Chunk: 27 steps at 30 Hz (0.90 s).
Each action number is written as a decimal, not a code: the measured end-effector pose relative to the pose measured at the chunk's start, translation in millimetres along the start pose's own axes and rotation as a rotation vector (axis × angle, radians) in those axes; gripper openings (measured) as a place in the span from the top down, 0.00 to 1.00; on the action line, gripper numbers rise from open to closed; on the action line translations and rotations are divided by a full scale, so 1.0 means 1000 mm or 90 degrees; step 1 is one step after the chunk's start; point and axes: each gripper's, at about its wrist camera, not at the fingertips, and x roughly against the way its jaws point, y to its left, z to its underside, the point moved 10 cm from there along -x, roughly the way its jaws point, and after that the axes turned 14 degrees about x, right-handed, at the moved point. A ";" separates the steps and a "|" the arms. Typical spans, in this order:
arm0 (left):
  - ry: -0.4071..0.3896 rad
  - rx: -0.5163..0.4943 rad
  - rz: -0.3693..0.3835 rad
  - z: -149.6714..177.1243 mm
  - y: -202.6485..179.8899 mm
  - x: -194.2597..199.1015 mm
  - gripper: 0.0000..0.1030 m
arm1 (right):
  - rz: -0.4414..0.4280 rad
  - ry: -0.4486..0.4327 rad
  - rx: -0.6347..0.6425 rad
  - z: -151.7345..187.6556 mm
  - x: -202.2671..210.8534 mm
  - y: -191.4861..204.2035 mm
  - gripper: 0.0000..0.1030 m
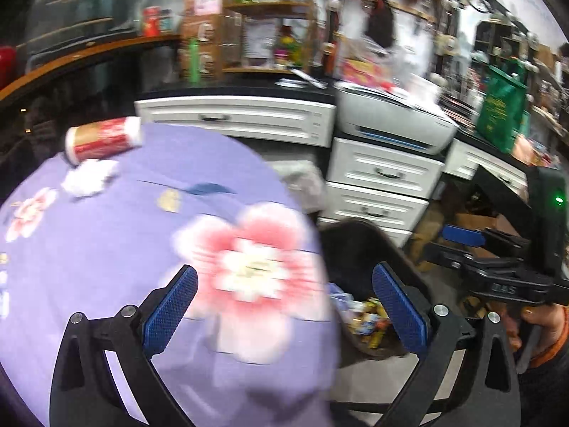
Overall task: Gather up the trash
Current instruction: 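Open the left gripper over the bin and return both tools to the table, then grasp the white tissue with the left gripper while the right grasps the red paper cup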
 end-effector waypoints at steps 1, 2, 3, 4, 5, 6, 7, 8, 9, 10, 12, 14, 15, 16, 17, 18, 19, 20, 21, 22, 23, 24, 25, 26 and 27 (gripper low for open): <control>-0.005 0.005 -0.014 -0.005 0.013 0.002 0.05 | -0.005 0.001 0.012 -0.006 -0.004 0.008 0.31; -0.009 0.011 -0.031 -0.011 0.029 0.002 0.05 | -0.009 0.001 0.024 -0.011 -0.009 0.016 0.31; -0.011 0.015 -0.043 -0.015 0.040 0.003 0.05 | -0.016 0.003 0.040 -0.018 -0.015 0.026 0.31; -0.015 0.024 -0.064 -0.021 0.059 0.002 0.05 | -0.022 0.004 0.053 -0.023 -0.019 0.035 0.31; -0.016 0.032 -0.078 -0.026 0.072 0.001 0.05 | -0.031 0.006 0.068 -0.030 -0.026 0.045 0.29; -0.014 0.041 -0.092 -0.032 0.087 -0.001 0.05 | -0.038 0.006 0.078 -0.034 -0.030 0.052 0.24; -0.014 0.048 -0.102 -0.038 0.098 -0.003 0.05 | -0.045 0.006 0.087 -0.039 -0.033 0.059 0.22; -0.015 0.054 -0.112 -0.043 0.109 -0.005 0.05 | -0.054 0.005 0.102 -0.046 -0.039 0.068 0.22; -0.015 0.059 -0.127 -0.051 0.125 -0.009 0.05 | -0.059 0.008 0.112 -0.051 -0.044 0.074 0.21; -0.015 0.063 -0.139 -0.055 0.133 -0.010 0.05 | -0.067 0.010 0.123 -0.056 -0.049 0.079 0.21; -0.014 0.065 -0.160 -0.067 0.155 -0.020 0.05 | -0.090 0.014 0.143 -0.068 -0.060 0.092 0.21; -0.007 0.064 -0.184 -0.080 0.178 -0.035 0.05 | -0.105 0.021 0.157 -0.081 -0.072 0.100 0.21; -0.004 0.066 -0.194 -0.085 0.186 -0.040 0.05 | -0.116 0.025 0.167 -0.091 -0.079 0.105 0.21; 0.001 0.070 -0.204 -0.092 0.199 -0.047 0.05 | -0.124 0.028 0.174 -0.099 -0.085 0.108 0.21; 0.007 0.073 -0.205 -0.099 0.206 -0.056 0.05 | -0.132 0.031 0.182 -0.108 -0.092 0.112 0.21; 0.012 0.076 -0.204 -0.104 0.212 -0.062 0.05 | -0.139 0.032 0.189 -0.117 -0.098 0.114 0.21; 0.018 0.078 -0.204 -0.112 0.219 -0.072 0.05 | -0.143 0.033 0.194 -0.123 -0.103 0.116 0.21; 0.024 0.076 -0.206 -0.117 0.223 -0.079 0.05 | -0.148 0.035 0.201 -0.132 -0.110 0.118 0.21; 0.029 0.073 -0.210 -0.122 0.228 -0.086 0.05 | -0.152 0.037 0.206 -0.140 -0.116 0.120 0.21; 0.033 0.070 -0.217 -0.127 0.232 -0.096 0.05 | -0.156 0.038 0.211 -0.149 -0.123 0.123 0.21; 0.040 0.065 -0.215 -0.131 0.235 -0.104 0.05 | -0.159 0.039 0.218 -0.156 -0.129 0.125 0.21; 0.050 0.060 -0.214 -0.133 0.237 -0.113 0.05 | -0.162 0.041 0.230 -0.164 -0.137 0.129 0.21; 0.056 0.056 -0.215 -0.133 0.238 -0.118 0.06 | -0.164 0.042 0.242 -0.171 -0.143 0.133 0.21; 0.062 0.053 -0.216 -0.132 0.238 -0.123 0.09 | -0.168 0.044 0.256 -0.179 -0.151 0.137 0.21; 0.068 0.050 -0.216 -0.132 0.239 -0.128 0.14 | -0.177 0.049 0.270 -0.187 -0.160 0.142 0.21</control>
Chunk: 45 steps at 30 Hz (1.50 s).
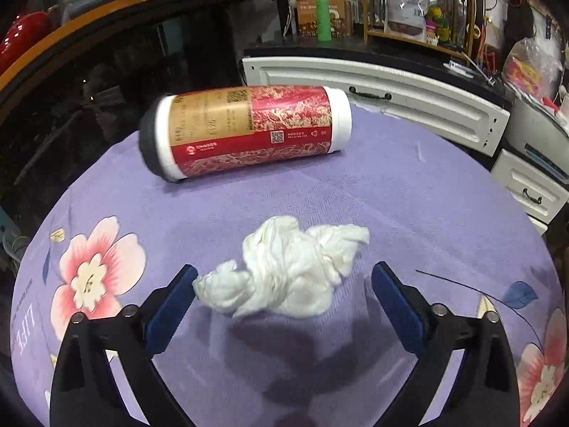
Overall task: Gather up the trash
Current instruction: 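Grasp the white tissue with the left gripper while the right grasps the red paper cup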
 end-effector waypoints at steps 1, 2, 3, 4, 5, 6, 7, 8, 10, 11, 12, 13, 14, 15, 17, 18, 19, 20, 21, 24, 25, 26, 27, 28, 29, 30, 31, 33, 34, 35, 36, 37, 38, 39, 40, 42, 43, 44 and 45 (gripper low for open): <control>0.005 -0.002 -0.005 0.001 0.001 -0.004 0.26 | -0.005 0.003 0.011 -0.010 -0.008 -0.003 0.21; 0.011 0.001 -0.009 0.002 0.003 -0.006 0.38 | -0.009 0.004 0.018 -0.016 -0.013 -0.004 0.21; 0.012 0.004 0.000 0.004 0.004 -0.005 0.44 | -0.020 0.007 0.030 -0.026 -0.022 -0.005 0.21; 0.009 0.003 0.005 0.002 0.004 -0.005 0.50 | -0.028 0.010 0.039 -0.034 -0.029 -0.006 0.21; 0.001 0.006 0.008 0.002 0.007 -0.001 0.57 | -0.032 0.013 0.049 -0.047 -0.040 -0.010 0.21; -0.003 0.017 0.018 0.002 0.009 0.004 0.58 | -0.035 0.018 0.053 -0.055 -0.047 -0.013 0.21; -0.003 0.028 0.032 0.000 0.012 0.006 0.60 | -0.045 0.027 0.058 -0.066 -0.059 -0.016 0.21; -0.003 0.040 0.047 0.001 0.014 0.012 0.61 | -0.051 0.033 0.062 -0.073 -0.066 -0.017 0.21; -0.009 0.061 0.060 0.004 0.021 0.025 0.61 | -0.055 0.048 0.095 -0.093 -0.085 -0.015 0.21; -0.013 0.068 0.067 0.005 0.022 0.031 0.61 | -0.059 0.055 0.125 -0.104 -0.095 -0.011 0.21; -0.017 0.077 0.079 0.010 0.025 0.041 0.61 | -0.059 0.061 0.146 -0.111 -0.102 -0.008 0.21; -0.024 0.083 0.081 0.012 0.028 0.047 0.61 | -0.058 0.067 0.171 -0.118 -0.110 -0.003 0.21; -0.035 0.087 0.080 0.015 0.032 0.056 0.61 | -0.058 0.069 0.191 -0.127 -0.117 0.000 0.21; -0.041 0.088 0.079 0.017 0.033 0.060 0.61 | -0.055 0.074 0.214 -0.139 -0.127 0.003 0.21; -0.055 0.088 0.073 0.021 0.038 0.069 0.61 | -0.048 0.089 0.247 -0.151 -0.140 0.007 0.21; -0.057 0.086 0.071 0.021 0.039 0.070 0.61 | -0.033 0.093 0.274 -0.161 -0.149 0.009 0.21; -0.059 0.085 0.073 0.021 0.040 0.070 0.61 | -0.022 0.096 0.299 -0.169 -0.157 0.010 0.21; -0.058 0.088 0.078 0.022 0.040 0.070 0.61 | -0.018 0.103 0.323 -0.178 -0.167 0.012 0.21; -0.055 0.091 0.085 0.022 0.040 0.069 0.61 | -0.014 0.116 0.354 -0.185 -0.179 0.013 0.20; -0.048 0.096 0.094 0.021 0.040 0.066 0.61 | 0.001 0.149 0.421 -0.199 -0.208 0.018 0.20; -0.047 0.097 0.097 0.020 0.041 0.065 0.61 | 0.000 0.157 0.443 -0.202 -0.217 0.020 0.20; -0.046 0.098 0.098 0.020 0.042 0.064 0.61 | -0.002 0.170 0.470 -0.203 -0.229 0.023 0.16; -0.045 0.100 0.099 0.021 0.044 0.062 0.61 | -0.003 0.176 0.485 -0.204 -0.236 0.024 0.14; -0.045 0.103 0.099 0.021 0.046 0.060 0.61 | -0.003 0.183 0.497 -0.206 -0.244 0.025 0.13; -0.043 0.106 0.099 0.022 0.048 0.059 0.61 | -0.004 0.193 0.506 -0.207 -0.252 0.024 0.13; -0.042 0.109 0.099 0.022 0.050 0.059 0.61 | -0.007 0.207 0.513 -0.208 -0.263 0.023 0.13; -0.042 0.114 0.101 0.022 0.052 0.058 0.61 | -0.008 0.214 0.517 -0.208 -0.268 0.023 0.13; -0.043 0.125 0.111 0.022 0.054 0.058 0.61 | -0.005 0.230 0.535 -0.207 -0.280 0.024 0.12; -0.041 0.128 0.115 0.021 0.054 0.058 0.61 | -0.002 0.220 0.540 -0.209 -0.281 0.024 0.12; -0.039 0.128 0.116 0.022 0.054 0.056 0.61 | 0.002 0.214 0.539 -0.213 -0.283 0.023 0.13; -0.039 0.127 0.114 0.022 0.054 0.056 0.61 | 0.001 0.215 0.533 -0.215 -0.287 0.026 0.21; -0.041 0.128 0.112 0.022 0.054 0.055 0.61 | -0.004 0.213 0.529 -0.215 -0.287 0.026 0.21; -0.041 0.129 0.113 0.022 0.054 0.054 0.61 | 0.009 0.203 0.533 -0.217 -0.286 0.026 0.21; -0.039 0.131 0.115 0.022 0.054 0.053 0.61 | 0.020 0.197 0.536 -0.217 -0.286 0.028 0.22; -0.038 0.132 0.117 0.022 0.054 0.053 0.61 | 0.027 0.189 0.534 -0.217 -0.283 0.028 0.22; -0.041 0.134 0.115 0.022 0.053 0.052 0.61 | 0.034 0.157 0.501 -0.222 -0.273 0.029 0.22; -0.043 0.134 0.115 0.022 0.053 0.053 0.61 | 0.034 0.142 0.479 -0.225 -0.266 0.028 0.22; -0.045 0.132 0.114 0.022 0.053 0.053 0.61 | 0.032 0.120 0.452 -0.229 -0.254 0.027 0.22; -0.046 0.133 0.113 0.022 0.054 0.053 0.61 | 0.037 0.105 0.439 -0.231 -0.246 0.026 0.22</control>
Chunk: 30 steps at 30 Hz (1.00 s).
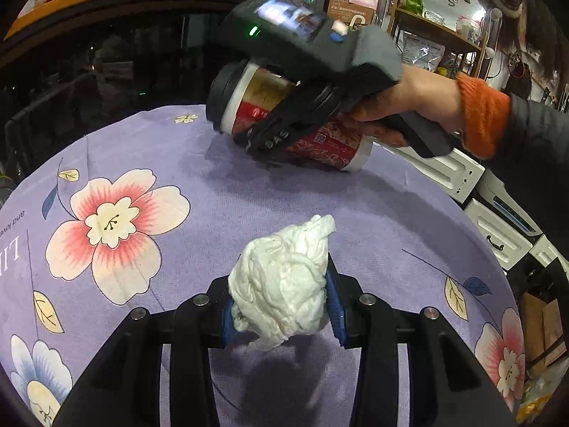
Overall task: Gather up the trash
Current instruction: 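Grasp the white tissue with the left gripper while the right grasps the red paper cup, then carry the cup and tissue over the black bin and open both grippers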
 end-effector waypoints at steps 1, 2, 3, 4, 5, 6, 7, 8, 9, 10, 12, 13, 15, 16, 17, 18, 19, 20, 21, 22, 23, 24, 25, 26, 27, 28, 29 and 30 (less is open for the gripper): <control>-0.002 0.001 0.000 0.000 0.000 0.000 0.61 | 0.010 -0.010 -0.014 0.002 0.009 -0.003 0.22; -0.002 0.001 0.000 0.000 0.001 0.000 0.61 | 0.014 -0.018 -0.027 0.004 0.019 -0.004 0.23; -0.004 0.002 -0.004 0.000 0.002 -0.001 0.61 | 0.022 -0.035 -0.044 0.009 0.034 -0.005 0.23; -0.006 0.003 -0.007 -0.001 0.003 -0.001 0.61 | 0.027 -0.050 -0.064 0.014 0.047 -0.006 0.23; -0.007 0.004 -0.011 0.000 0.004 -0.002 0.61 | 0.029 -0.060 -0.086 0.019 0.062 -0.005 0.23; -0.007 0.003 -0.015 0.001 0.005 -0.003 0.61 | 0.036 -0.070 -0.100 0.024 0.074 -0.005 0.23; -0.009 0.002 -0.019 0.001 0.005 -0.003 0.61 | 0.044 -0.083 -0.112 0.028 0.087 -0.003 0.23; -0.013 0.000 -0.021 0.000 0.004 -0.002 0.61 | 0.048 -0.097 -0.124 0.033 0.100 -0.001 0.23; -0.018 -0.004 -0.021 -0.001 0.003 0.000 0.61 | 0.053 -0.118 -0.144 0.041 0.120 0.004 0.23; -0.023 -0.010 -0.021 -0.002 0.000 0.002 0.61 | 0.056 -0.131 -0.163 0.048 0.134 0.008 0.23; -0.033 -0.026 -0.027 -0.004 -0.005 0.005 0.61 | 0.052 -0.158 -0.201 0.064 0.165 0.019 0.23; -0.037 -0.033 -0.029 -0.004 -0.008 0.007 0.61 | 0.053 -0.170 -0.218 0.072 0.180 0.026 0.23; -0.043 -0.040 -0.026 -0.005 -0.016 0.011 0.61 | 0.052 -0.183 -0.250 0.087 0.205 0.041 0.23; -0.047 -0.041 -0.024 -0.007 -0.021 0.014 0.61 | 0.053 -0.189 -0.262 0.097 0.217 0.049 0.23; -0.051 -0.043 -0.021 -0.007 -0.027 0.019 0.61 | 0.059 -0.193 -0.272 0.109 0.234 0.060 0.23; -0.054 -0.045 -0.016 -0.007 -0.034 0.024 0.61 | 0.064 -0.194 -0.279 0.120 0.248 0.068 0.23; -0.059 -0.047 -0.007 -0.005 -0.044 0.032 0.61 | 0.067 -0.197 -0.291 0.131 0.261 0.076 0.23; -0.063 -0.050 0.001 -0.001 -0.054 0.040 0.61 | 0.068 -0.200 -0.303 0.140 0.270 0.081 0.23; -0.064 -0.053 0.008 0.003 -0.061 0.045 0.61 | 0.070 -0.204 -0.324 0.155 0.285 0.090 0.23; -0.063 -0.060 0.017 0.011 -0.072 0.054 0.61 | 0.074 -0.204 -0.336 0.164 0.294 0.095 0.23; -0.062 -0.070 0.025 0.019 -0.084 0.062 0.61 | 0.082 -0.204 -0.348 0.176 0.304 0.102 0.23; -0.063 -0.077 0.030 0.025 -0.092 0.068 0.61 | 0.091 -0.203 -0.360 0.189 0.314 0.110 0.23; -0.064 -0.088 0.041 0.035 -0.104 0.077 0.61 | 0.092 -0.203 -0.368 0.200 0.320 0.118 0.23; -0.064 -0.096 0.049 0.043 -0.113 0.084 0.61 | 0.094 -0.207 -0.386 0.215 0.330 0.128 0.23; -0.064 -0.102 0.058 0.052 -0.123 0.091 0.61 | 0.094 -0.210 -0.404 0.227 0.336 0.136 0.23; -0.064 -0.107 0.070 0.062 -0.135 0.100 0.61 | 0.088 -0.210 -0.420 0.238 0.341 0.142 0.23; -0.062 -0.110 0.084 0.071 -0.147 0.107 0.61 | 0.090 -0.208 -0.439 0.253 0.347 0.149 0.23; -0.061 -0.115 0.098 0.080 -0.159 0.115 0.61 | 0.098 -0.206 -0.451 0.263 0.351 0.155 0.23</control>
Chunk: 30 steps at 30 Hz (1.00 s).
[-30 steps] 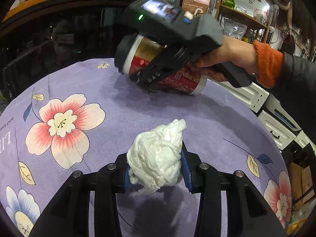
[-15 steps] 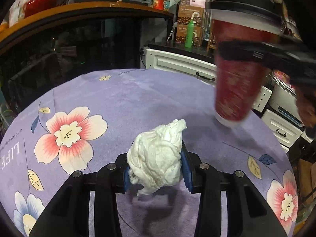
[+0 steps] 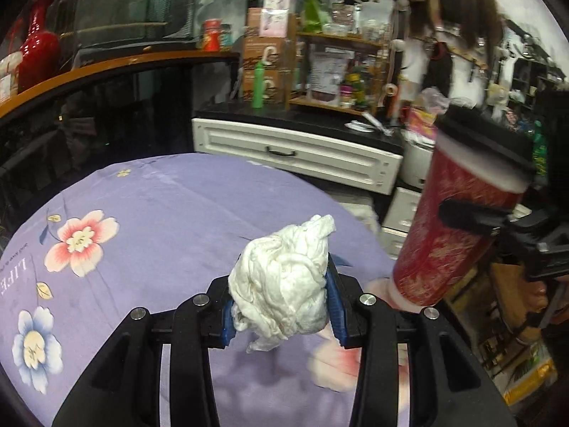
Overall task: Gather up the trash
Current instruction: 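Carry the cup and tissue over the black bin and open both grippers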
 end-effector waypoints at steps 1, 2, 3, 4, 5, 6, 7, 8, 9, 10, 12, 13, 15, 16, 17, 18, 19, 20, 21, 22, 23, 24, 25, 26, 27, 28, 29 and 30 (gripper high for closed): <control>0.000 -0.005 0.009 0.005 -0.010 0.002 0.61 | 0.010 0.000 -0.012 0.012 0.012 -0.005 0.23; 0.000 -0.011 0.020 0.009 -0.022 0.006 0.61 | 0.016 0.001 -0.023 0.023 0.020 -0.009 0.23; 0.002 -0.016 0.030 0.014 -0.034 0.008 0.61 | 0.024 0.003 -0.033 0.034 0.029 -0.013 0.23; 0.006 -0.023 0.044 0.022 -0.050 0.010 0.61 | 0.033 0.008 -0.041 0.044 0.035 -0.018 0.23; 0.010 -0.028 0.054 0.027 -0.060 0.010 0.61 | 0.047 0.018 -0.050 0.060 0.044 -0.023 0.23; 0.016 -0.035 0.068 0.035 -0.075 0.010 0.61 | 0.058 0.027 -0.056 0.073 0.050 -0.027 0.23; 0.021 -0.038 0.076 0.040 -0.083 0.009 0.61 | 0.069 0.037 -0.067 0.086 0.054 -0.031 0.23; 0.029 -0.043 0.088 0.047 -0.095 0.007 0.61 | 0.076 0.048 -0.081 0.101 0.057 -0.036 0.23; 0.036 -0.046 0.096 0.052 -0.103 0.005 0.61 | 0.080 0.056 -0.094 0.111 0.056 -0.041 0.23; 0.046 -0.049 0.106 0.060 -0.115 0.002 0.61 | 0.084 0.065 -0.106 0.123 0.056 -0.046 0.23; 0.061 -0.058 0.119 0.072 -0.132 -0.006 0.61 | 0.093 0.090 -0.137 0.152 0.053 -0.053 0.23; 0.065 -0.062 0.121 0.076 -0.139 -0.008 0.61 | 0.094 0.101 -0.151 0.166 0.050 -0.056 0.23; 0.077 -0.068 0.125 0.087 -0.150 -0.013 0.61 | 0.099 0.122 -0.177 0.194 0.044 -0.061 0.23; 0.089 -0.066 0.130 0.094 -0.156 -0.018 0.61 | 0.103 0.132 -0.184 0.205 0.039 -0.062 0.23; 0.096 -0.065 0.133 0.098 -0.160 -0.021 0.61 | 0.109 0.147 -0.192 0.219 0.033 -0.064 0.23; 0.101 -0.066 0.135 0.103 -0.163 -0.021 0.61 | 0.110 0.156 -0.196 0.228 0.029 -0.065 0.23; 0.109 -0.070 0.135 0.110 -0.167 -0.024 0.61 | 0.109 0.170 -0.204 0.240 0.022 -0.066 0.23; 0.115 -0.072 0.135 0.115 -0.169 -0.027 0.61 | 0.108 0.182 -0.213 0.251 0.015 -0.066 0.23; 0.124 -0.072 0.135 0.121 -0.172 -0.031 0.61 | 0.110 0.194 -0.221 0.263 0.009 -0.068 0.23; 0.129 -0.071 0.136 0.125 -0.174 -0.033 0.61 | 0.110 0.204 -0.228 0.270 0.005 -0.068 0.23; 0.135 -0.071 0.136 0.129 -0.175 -0.036 0.61 | 0.109 0.221 -0.240 0.284 -0.003 -0.069 0.23; 0.139 -0.071 0.135 0.134 -0.176 -0.037 0.61 | 0.108 0.233 -0.247 0.292 -0.009 -0.070 0.23; 0.145 -0.071 0.133 0.138 -0.177 -0.040 0.61 | 0.106 0.247 -0.252 0.302 -0.016 -0.069 0.23; 0.150 -0.071 0.133 0.141 -0.178 -0.042 0.61 | 0.105 0.258 -0.254 0.308 -0.022 -0.069 0.23; 0.156 -0.072 0.131 0.145 -0.179 -0.046 0.61 | 0.102 0.272 -0.257 0.317 -0.029 -0.067 0.23; 0.161 -0.072 0.129 0.149 -0.178 -0.047 0.61 | 0.099 0.288 -0.260 0.327 -0.036 -0.066 0.23; 0.166 -0.071 0.127 0.152 -0.178 -0.049 0.61 | 0.098 0.298 -0.262 0.333 -0.041 -0.065 0.23; 0.172 -0.070 0.126 0.155 -0.177 -0.053 0.61 | 0.101 0.312 -0.264 0.343 -0.046 -0.064 0.23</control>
